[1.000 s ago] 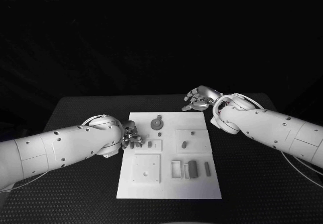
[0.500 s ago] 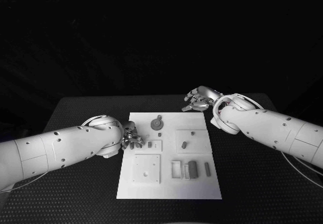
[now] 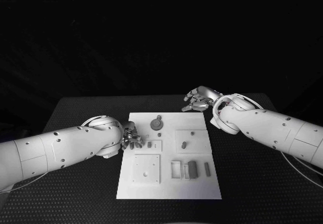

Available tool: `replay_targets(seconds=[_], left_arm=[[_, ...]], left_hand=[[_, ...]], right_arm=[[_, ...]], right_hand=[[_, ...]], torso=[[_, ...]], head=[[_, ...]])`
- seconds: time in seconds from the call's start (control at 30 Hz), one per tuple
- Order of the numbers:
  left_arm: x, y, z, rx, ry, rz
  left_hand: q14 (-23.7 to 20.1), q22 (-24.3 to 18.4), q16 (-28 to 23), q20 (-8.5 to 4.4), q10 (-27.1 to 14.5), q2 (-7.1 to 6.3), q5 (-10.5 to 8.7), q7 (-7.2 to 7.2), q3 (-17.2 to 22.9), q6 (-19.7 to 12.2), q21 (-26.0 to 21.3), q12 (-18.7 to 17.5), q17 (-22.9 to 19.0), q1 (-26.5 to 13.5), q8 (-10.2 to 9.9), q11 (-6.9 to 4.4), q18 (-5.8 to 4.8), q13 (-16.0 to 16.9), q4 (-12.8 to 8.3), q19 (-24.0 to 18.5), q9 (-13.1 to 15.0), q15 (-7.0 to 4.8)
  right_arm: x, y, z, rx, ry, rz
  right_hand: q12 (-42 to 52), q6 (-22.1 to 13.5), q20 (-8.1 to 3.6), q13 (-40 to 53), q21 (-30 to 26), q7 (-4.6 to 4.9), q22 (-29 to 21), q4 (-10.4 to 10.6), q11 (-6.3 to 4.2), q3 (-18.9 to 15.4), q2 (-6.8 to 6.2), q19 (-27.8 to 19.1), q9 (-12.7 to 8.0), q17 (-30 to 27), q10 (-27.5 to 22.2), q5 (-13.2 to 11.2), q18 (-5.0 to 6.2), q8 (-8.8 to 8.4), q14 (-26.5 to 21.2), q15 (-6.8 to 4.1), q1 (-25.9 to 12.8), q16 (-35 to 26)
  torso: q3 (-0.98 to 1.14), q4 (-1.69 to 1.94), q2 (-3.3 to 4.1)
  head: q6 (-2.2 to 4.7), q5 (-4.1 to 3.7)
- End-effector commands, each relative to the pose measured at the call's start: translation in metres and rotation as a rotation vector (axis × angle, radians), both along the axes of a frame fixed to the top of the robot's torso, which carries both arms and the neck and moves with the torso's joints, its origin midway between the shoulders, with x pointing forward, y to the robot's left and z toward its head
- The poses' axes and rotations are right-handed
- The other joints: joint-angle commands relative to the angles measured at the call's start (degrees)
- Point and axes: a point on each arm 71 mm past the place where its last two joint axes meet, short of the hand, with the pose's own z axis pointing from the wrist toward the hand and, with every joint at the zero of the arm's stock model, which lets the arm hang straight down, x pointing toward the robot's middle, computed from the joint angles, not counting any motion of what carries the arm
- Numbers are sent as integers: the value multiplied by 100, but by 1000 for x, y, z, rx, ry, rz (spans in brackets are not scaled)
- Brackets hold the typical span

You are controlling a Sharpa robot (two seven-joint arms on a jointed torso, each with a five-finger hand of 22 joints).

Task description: Assemble the parts on the task board

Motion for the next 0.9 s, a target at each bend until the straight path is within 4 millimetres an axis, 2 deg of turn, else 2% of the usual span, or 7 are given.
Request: replay_targets(seconds=[0.03, 0.13, 0.2, 0.37, 0.9], left_arm=[[-2, 0, -4, -5, 10, 0], [-2, 0, -3, -12, 6, 3], [-2, 0, -3, -16, 2, 5], [-2, 0, -2, -27, -8, 9], [-5, 9, 2, -92, -88, 71]], left_hand=[[-6, 106, 7, -16, 0, 40, 75, 13, 10, -5, 17, 26, 6, 126, -21, -6, 51, 5, -74, 8, 1, -28], [8, 108, 15, -15, 17, 113, 362, 0, 72, 35, 24, 34, 12, 269, -2, -15, 46, 10, -243, 30, 16, -32], [33, 110, 36, -21, 48, 137, 465, -16, 170, 79, 37, 54, 24, 395, 22, -32, 45, 20, -315, 61, 31, -43], [65, 116, 71, -36, 83, 85, 433, -34, 321, 121, 62, 85, 45, 493, 39, -46, 42, 38, -298, 104, 42, -61], [136, 128, 131, -67, 158, 62, 487, -69, 389, 201, 131, 139, 80, 541, 76, -81, 43, 68, -297, 185, 63, -98]], right_arm=[[0, 1, 0, -2, 6, 10], [0, 1, 0, -2, 6, 10], [0, 1, -1, -2, 6, 10], [0, 1, 0, -1, 6, 10], [0, 0, -1, 2, 7, 7]], right_hand=[[-29, 2, -33, 10, -24, 25, 78, 31, 26, 16, 10, -2, -8, 7, -5, 12, 254, -4, -50, 6, -54, -29], [-29, 2, -33, 10, -24, 25, 78, 31, 26, 17, 11, -2, -8, 7, -4, 12, 254, -4, -50, 6, -55, -29], [-30, 2, -33, 10, -24, 25, 78, 32, 26, 17, 11, -2, -8, 7, -4, 12, 254, -4, -50, 6, -55, -29], [-31, 2, -33, 11, -24, 26, 78, 34, 26, 18, 13, -2, -9, 8, -4, 12, 254, -3, -50, 6, -59, -29], [-35, 1, -32, 16, -25, 26, 79, 49, 27, 20, 23, 1, -11, 9, 0, 12, 254, -3, -49, 7, -83, -29]], torso=[[-4, 4, -1], [-6, 2, -1], [-7, 2, -1], [-6, 5, -2], [2, 2, -3]], head=[[-6, -3], [-3, -2], [-3, -2], [-6, -2], [-14, -2]])
